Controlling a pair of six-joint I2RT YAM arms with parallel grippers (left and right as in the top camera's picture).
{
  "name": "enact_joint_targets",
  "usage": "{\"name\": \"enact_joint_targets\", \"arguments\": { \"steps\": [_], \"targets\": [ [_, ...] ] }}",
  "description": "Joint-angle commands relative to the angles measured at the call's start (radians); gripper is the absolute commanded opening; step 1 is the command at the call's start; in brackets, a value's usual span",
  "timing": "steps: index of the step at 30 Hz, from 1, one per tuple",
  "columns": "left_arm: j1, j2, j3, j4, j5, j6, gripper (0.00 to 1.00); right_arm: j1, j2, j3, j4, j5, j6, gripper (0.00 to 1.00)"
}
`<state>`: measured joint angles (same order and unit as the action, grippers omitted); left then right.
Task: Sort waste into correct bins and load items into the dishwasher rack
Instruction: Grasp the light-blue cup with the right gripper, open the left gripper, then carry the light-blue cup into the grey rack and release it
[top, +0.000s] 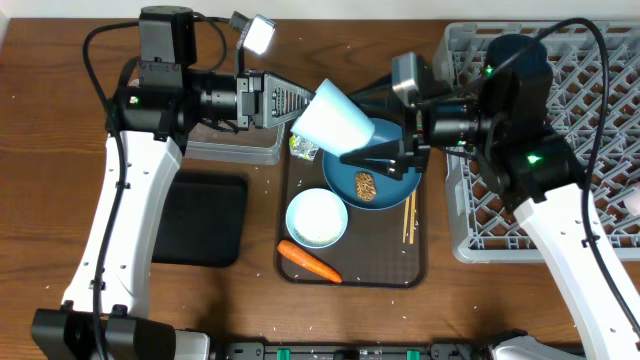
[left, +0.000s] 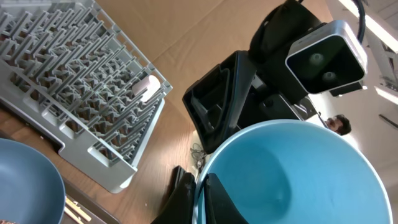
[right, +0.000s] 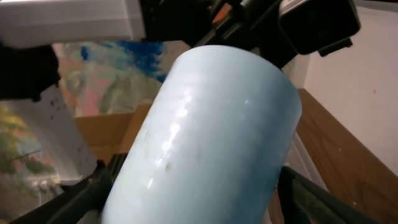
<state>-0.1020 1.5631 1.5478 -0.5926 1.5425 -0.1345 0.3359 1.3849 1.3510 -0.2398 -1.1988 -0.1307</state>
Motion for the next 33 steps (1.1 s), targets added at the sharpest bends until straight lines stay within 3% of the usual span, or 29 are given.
{"name": "enact_joint_targets", "arguments": {
  "steps": [1, 10, 16, 18, 20, 22, 27, 33],
  "targets": [
    [-0.022, -0.011, 0.001, 0.009, 0.028, 0.0, 0.06, 0.025, 0.01, 0.003, 0.029, 0.097, 0.117, 0.79],
    [-0.022, -0.011, 0.001, 0.032, 0.027, 0.002, 0.06, 0.034, 0.01, 0.003, 0.041, 0.13, 0.161, 0.56],
    [-0.021, -0.011, 0.001, 0.035, 0.028, 0.001, 0.06, 0.025, 0.01, 0.003, 0.037, 0.159, 0.164, 0.56],
    [-0.011, -0.011, 0.001, 0.038, 0.028, -0.003, 0.16, 0.011, 0.009, 0.003, 0.034, 0.166, 0.164, 0.55],
    [0.011, -0.011, 0.001, 0.047, 0.028, -0.019, 0.35, -0.019, 0.008, 0.003, 0.018, 0.182, 0.165, 0.54],
    [0.048, -0.011, 0.001, 0.077, 0.028, -0.07, 0.48, -0.066, 0.006, 0.003, -0.013, 0.215, 0.177, 0.54],
    [0.128, -0.011, 0.001, 0.132, 0.028, -0.134, 0.55, -0.209, -0.004, 0.003, -0.124, 0.34, 0.207, 0.58],
    [0.158, -0.011, 0.001, 0.13, 0.029, -0.134, 0.57, -0.382, -0.024, 0.003, -0.279, 0.642, 0.345, 0.58]
  ]
}}
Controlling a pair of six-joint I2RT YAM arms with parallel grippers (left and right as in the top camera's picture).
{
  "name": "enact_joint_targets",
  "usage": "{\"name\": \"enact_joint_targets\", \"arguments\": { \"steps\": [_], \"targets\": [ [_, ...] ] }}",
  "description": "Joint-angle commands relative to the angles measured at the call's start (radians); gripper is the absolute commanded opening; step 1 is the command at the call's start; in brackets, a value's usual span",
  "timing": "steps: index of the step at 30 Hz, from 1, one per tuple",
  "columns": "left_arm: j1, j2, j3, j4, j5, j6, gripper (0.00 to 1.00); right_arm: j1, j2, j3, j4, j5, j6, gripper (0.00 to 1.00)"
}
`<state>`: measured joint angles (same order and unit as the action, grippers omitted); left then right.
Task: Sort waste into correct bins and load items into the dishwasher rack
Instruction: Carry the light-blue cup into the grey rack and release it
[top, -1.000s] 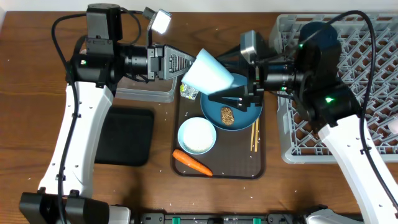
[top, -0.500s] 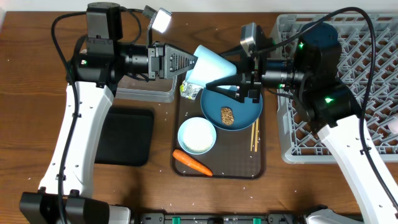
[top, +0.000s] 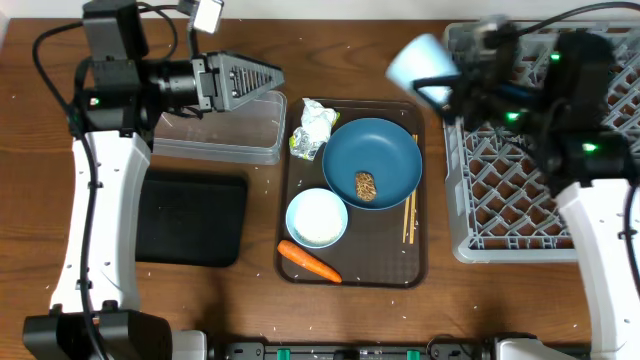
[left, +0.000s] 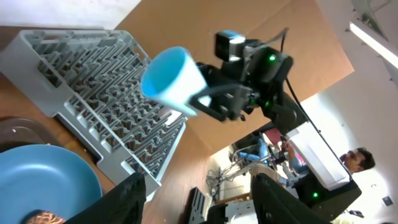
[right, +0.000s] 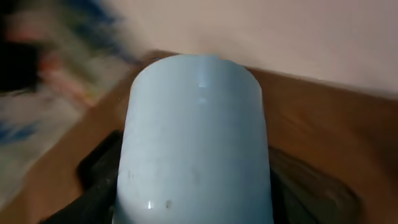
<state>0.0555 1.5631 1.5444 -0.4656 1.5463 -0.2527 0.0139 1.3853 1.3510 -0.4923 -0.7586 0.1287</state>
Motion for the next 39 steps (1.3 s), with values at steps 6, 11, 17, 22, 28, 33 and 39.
{"name": "enact_joint_targets", "arguments": {
  "steps": [6, 11, 17, 22, 28, 33, 39],
  "targets": [
    [0.0, -0.011, 0.005, 0.003, 0.024, -0.015, 0.57, -0.253, -0.039, 0.005, -0.141, 0.483, 0.169, 0.59],
    [0.0, -0.011, 0.004, 0.003, 0.024, -0.015, 0.57, -0.438, -0.039, 0.005, -0.181, 0.599, 0.315, 0.59],
    [-0.001, -0.011, 0.004, 0.001, 0.024, -0.015, 0.57, -0.654, -0.033, 0.005, -0.184, 0.602, 0.482, 0.59],
    [-0.001, -0.011, 0.002, -0.001, 0.024, -0.014, 0.57, -0.766, -0.01, 0.005, -0.192, 0.603, 0.557, 0.58],
    [-0.003, -0.011, -0.014, -0.001, 0.024, -0.014, 0.57, -0.84, 0.074, 0.005, -0.153, 0.582, 0.645, 0.59],
    [-0.021, -0.011, -0.031, -0.003, 0.023, -0.011, 0.57, -0.852, 0.201, 0.005, -0.053, 0.47, 0.715, 0.6],
    [-0.035, -0.011, -0.035, -0.003, 0.012, -0.01, 0.57, -0.85, 0.353, 0.005, 0.139, 0.294, 0.819, 0.59]
  ]
}}
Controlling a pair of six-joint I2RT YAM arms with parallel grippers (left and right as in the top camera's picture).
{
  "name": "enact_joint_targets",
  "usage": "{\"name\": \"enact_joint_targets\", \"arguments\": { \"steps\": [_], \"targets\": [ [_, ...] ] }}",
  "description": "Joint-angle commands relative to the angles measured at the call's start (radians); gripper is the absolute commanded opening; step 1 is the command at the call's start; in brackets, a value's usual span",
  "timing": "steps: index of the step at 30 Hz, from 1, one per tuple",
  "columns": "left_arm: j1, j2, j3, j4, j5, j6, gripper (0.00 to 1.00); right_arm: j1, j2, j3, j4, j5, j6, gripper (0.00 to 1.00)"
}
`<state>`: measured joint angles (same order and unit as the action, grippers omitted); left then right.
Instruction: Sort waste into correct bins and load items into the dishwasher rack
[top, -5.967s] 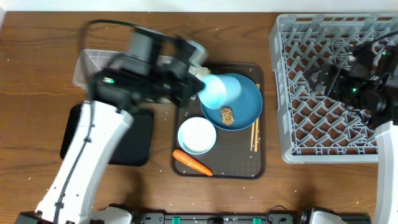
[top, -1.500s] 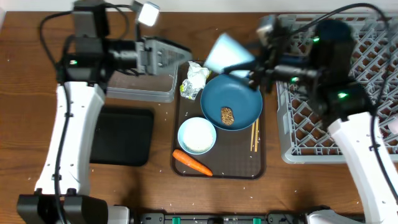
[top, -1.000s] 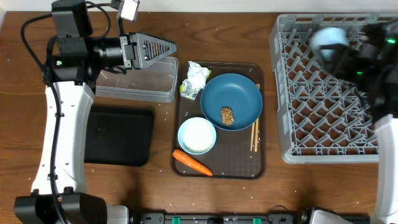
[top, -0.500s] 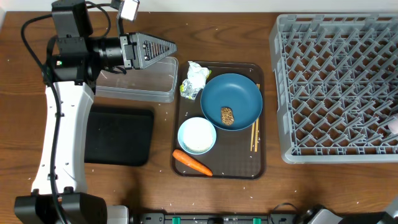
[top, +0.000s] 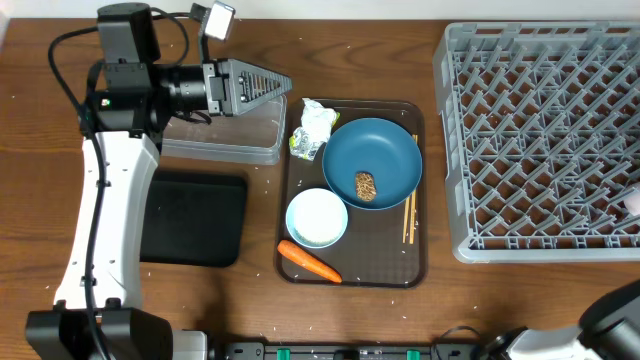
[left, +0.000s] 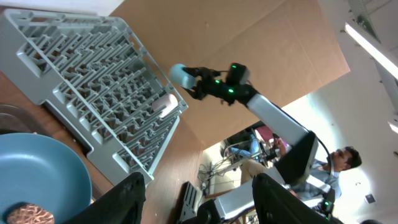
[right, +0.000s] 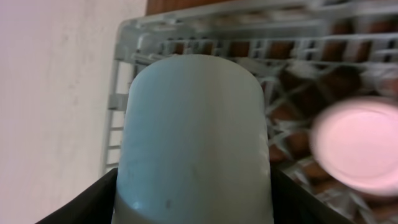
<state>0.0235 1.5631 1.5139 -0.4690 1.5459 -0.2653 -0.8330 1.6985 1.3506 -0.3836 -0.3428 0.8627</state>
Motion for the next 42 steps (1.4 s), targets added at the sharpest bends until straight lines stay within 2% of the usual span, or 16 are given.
{"name": "enact_joint_targets", "arguments": {
  "steps": [1, 7, 18, 25, 28, 30, 34, 38, 40, 41, 42],
  "targets": [
    [-0.003, -0.011, -0.005, 0.0, 0.013, 0.007, 0.57, -0.002, 0.063, 0.005, 0.05, -0.135, 0.108, 0.59],
    [-0.003, -0.011, -0.005, 0.0, -0.014, 0.009, 0.57, 0.0, 0.153, 0.005, 0.082, -0.164, 0.185, 0.6],
    [-0.003, -0.011, -0.005, 0.0, -0.04, 0.009, 0.57, 0.003, 0.159, 0.005, 0.095, -0.155, 0.208, 0.8],
    [-0.003, -0.011, -0.005, 0.0, -0.04, 0.009, 0.57, 0.003, 0.159, 0.005, 0.133, -0.182, 0.229, 0.77],
    [-0.003, -0.011, -0.005, 0.0, -0.04, 0.009, 0.57, 0.004, 0.158, 0.005, 0.251, -0.294, 0.183, 0.73],
    [-0.003, -0.011, -0.005, 0.0, -0.04, 0.009, 0.57, 0.01, 0.15, 0.005, 0.329, -0.378, 0.157, 0.77],
    [-0.002, -0.011, -0.005, 0.001, -0.04, 0.009, 0.57, 0.032, 0.097, 0.005, 0.395, -0.521, 0.148, 0.79],
    [0.0, -0.011, -0.005, 0.002, -0.072, 0.008, 0.58, 0.079, -0.018, 0.005, 0.369, -0.544, 0.107, 0.83],
    [-0.003, -0.011, -0.005, -0.027, -0.152, 0.009, 0.58, 0.12, -0.102, 0.005, 0.367, -0.512, 0.075, 0.91],
    [-0.003, -0.011, -0.005, -0.056, -0.211, 0.01, 0.58, 0.142, -0.142, 0.005, 0.361, -0.489, 0.063, 0.99],
    [-0.005, -0.011, -0.005, -0.093, -0.273, 0.02, 0.58, 0.171, -0.189, 0.005, 0.351, -0.456, 0.042, 0.99]
  ]
}}
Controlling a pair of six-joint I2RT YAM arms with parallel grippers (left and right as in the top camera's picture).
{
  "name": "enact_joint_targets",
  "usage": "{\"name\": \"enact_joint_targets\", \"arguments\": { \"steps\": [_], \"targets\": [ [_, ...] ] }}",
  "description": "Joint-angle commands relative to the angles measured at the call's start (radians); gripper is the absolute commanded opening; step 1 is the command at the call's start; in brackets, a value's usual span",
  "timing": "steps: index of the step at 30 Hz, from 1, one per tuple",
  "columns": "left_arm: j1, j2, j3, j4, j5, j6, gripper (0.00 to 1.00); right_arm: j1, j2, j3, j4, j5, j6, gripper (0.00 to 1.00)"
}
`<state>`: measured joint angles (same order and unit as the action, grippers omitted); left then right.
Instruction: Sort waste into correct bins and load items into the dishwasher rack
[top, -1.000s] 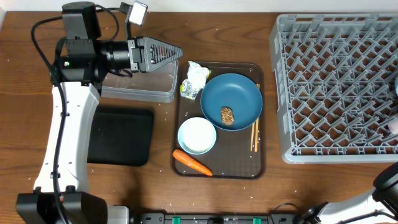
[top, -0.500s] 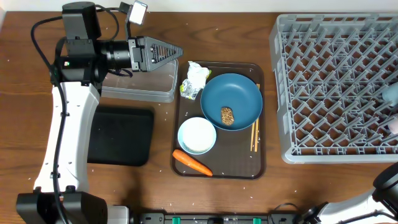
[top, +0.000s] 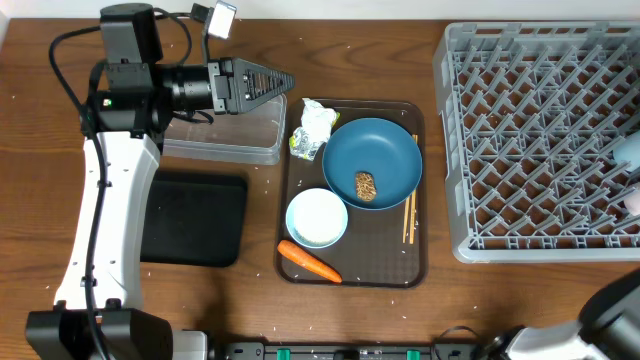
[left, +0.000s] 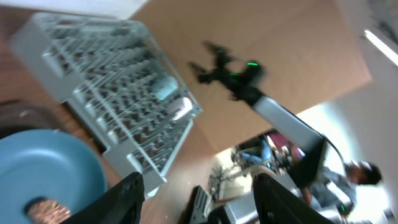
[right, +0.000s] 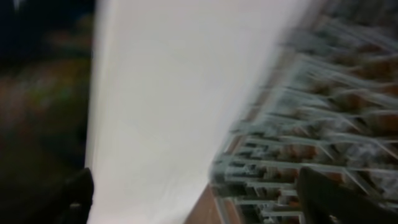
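Observation:
The light blue cup (top: 630, 150) rests in the grey dishwasher rack (top: 530, 120) at its right edge, next to a pink cup (top: 633, 198); the left wrist view shows the blue cup (left: 165, 87) in the rack too. My right gripper (right: 196, 193) is open and empty beside the rack, in a blurred view. My left gripper (top: 285, 78) hangs open and empty over the clear container (top: 220, 135). On the brown tray (top: 385, 255) are a blue plate (top: 378, 148) with a food scrap, a white bowl (top: 317, 217), a carrot (top: 310, 262), chopsticks (top: 408, 218) and a crumpled wrapper (top: 313, 128).
A black bin (top: 195, 218) lies left of the tray, below the clear container. The right arm (left: 249, 81) reaches over the rack's far side and is outside the overhead view except a bit at the bottom right corner.
The right gripper was shut on the light blue cup over the rack's edge; now it is open and empty, and the cup sits in the rack beside the pink cup. The left arm barely moved.
Both grippers met at the light blue cup above the tray, the left shut on its rim. Then the right gripper held it alone near the rack's left side and the left stood open over the container. The cup was then past the rack's right edge, and now rests in the rack.

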<state>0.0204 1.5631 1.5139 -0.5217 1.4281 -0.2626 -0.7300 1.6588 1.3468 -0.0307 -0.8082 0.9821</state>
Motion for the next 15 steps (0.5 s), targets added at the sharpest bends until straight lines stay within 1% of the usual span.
{"name": "enact_joint_targets", "arguments": {
  "steps": [1, 5, 7, 9, 11, 13, 15],
  "targets": [
    [-0.007, -0.011, -0.005, -0.09, -0.231, 0.051, 0.58, 0.096, -0.19, 0.009, -0.014, 0.043, -0.107, 0.99],
    [-0.072, -0.011, -0.005, -0.299, -0.616, 0.156, 0.58, 0.265, -0.365, 0.009, -0.156, 0.269, -0.275, 0.99],
    [-0.129, -0.011, -0.005, -0.374, -0.792, 0.183, 0.58, 0.368, -0.425, 0.009, -0.256, 0.399, -0.355, 0.99],
    [-0.188, -0.011, -0.005, -0.431, -0.942, 0.185, 0.58, 0.486, -0.461, 0.009, -0.368, 0.521, -0.418, 0.99],
    [-0.24, -0.008, -0.005, -0.491, -1.073, 0.184, 0.58, 0.597, -0.468, 0.009, -0.46, 0.6, -0.456, 0.99],
    [-0.283, 0.002, -0.005, -0.565, -1.151, 0.183, 0.58, 0.693, -0.455, 0.008, -0.53, 0.649, -0.48, 0.99],
    [-0.314, 0.02, -0.012, -0.632, -1.195, 0.183, 0.58, 0.774, -0.426, 0.008, -0.584, 0.68, -0.503, 0.99]
  ]
}}
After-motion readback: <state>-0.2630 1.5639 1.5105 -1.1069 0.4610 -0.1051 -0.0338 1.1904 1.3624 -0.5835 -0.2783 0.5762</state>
